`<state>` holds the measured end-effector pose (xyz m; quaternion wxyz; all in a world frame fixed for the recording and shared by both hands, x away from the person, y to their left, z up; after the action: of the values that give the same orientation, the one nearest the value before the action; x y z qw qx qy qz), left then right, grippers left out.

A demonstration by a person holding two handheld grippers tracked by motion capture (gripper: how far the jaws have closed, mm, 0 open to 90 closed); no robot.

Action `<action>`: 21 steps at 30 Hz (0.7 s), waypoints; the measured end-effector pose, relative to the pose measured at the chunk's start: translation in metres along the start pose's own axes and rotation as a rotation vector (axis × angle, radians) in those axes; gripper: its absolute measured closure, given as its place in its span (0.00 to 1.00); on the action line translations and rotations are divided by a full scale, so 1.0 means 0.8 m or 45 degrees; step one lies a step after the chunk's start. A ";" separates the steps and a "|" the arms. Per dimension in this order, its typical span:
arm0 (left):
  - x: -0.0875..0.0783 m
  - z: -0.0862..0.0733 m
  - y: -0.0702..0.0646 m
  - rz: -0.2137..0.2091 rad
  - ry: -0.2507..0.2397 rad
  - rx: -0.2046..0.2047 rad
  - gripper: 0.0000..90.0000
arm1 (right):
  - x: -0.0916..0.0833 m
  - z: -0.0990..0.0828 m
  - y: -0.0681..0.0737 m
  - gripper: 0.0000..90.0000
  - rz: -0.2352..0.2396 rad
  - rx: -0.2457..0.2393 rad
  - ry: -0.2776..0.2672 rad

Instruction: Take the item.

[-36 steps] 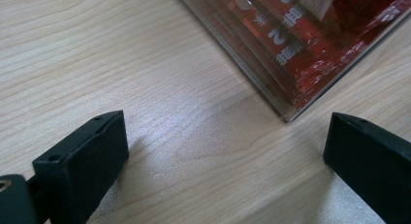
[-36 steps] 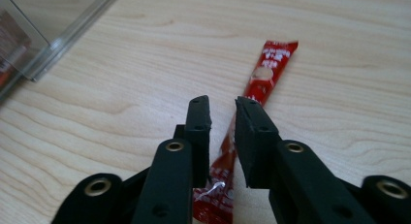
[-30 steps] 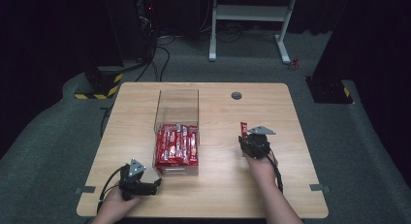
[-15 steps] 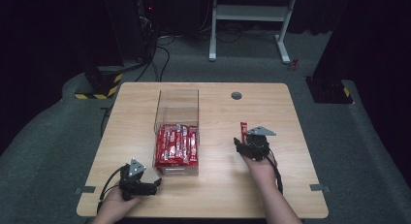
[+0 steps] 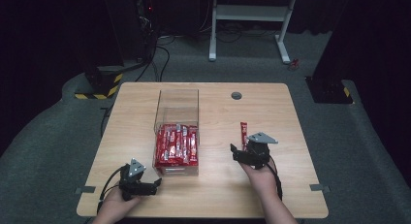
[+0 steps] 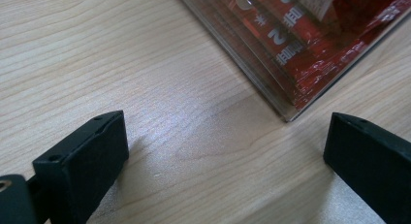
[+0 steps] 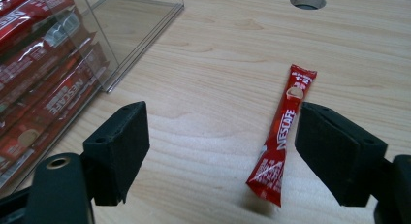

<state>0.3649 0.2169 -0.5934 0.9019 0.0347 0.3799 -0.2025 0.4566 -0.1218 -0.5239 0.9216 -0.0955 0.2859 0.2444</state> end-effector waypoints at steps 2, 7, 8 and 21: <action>0.000 0.000 0.000 0.000 0.000 -0.001 0.03 | -0.006 -0.004 0.003 0.21 -0.003 -0.003 -0.005; 0.000 0.000 0.000 0.000 0.000 -0.001 0.03 | -0.016 -0.016 0.011 0.21 -0.019 -0.033 0.006; 0.000 0.000 0.000 0.000 0.000 0.000 0.03 | -0.019 -0.018 0.013 0.21 -0.017 -0.032 0.005; 0.000 0.000 0.000 0.000 0.000 0.000 0.03 | -0.040 -0.069 0.025 0.18 -0.043 -0.079 0.042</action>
<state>0.3649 0.2169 -0.5935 0.9020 0.0346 0.3799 -0.2023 0.3970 -0.1348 -0.5514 0.9173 -0.1332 0.2918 0.2358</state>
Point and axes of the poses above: each handheld gripper's, and its own axes: x roughly forward along the jaws, z roughly out of its top, y roughly to its left, the point moved 9 cm from there along x, roughly forward along the jaws, and after that the axes turned 7 degrees about -x, right-handed, at the moved point
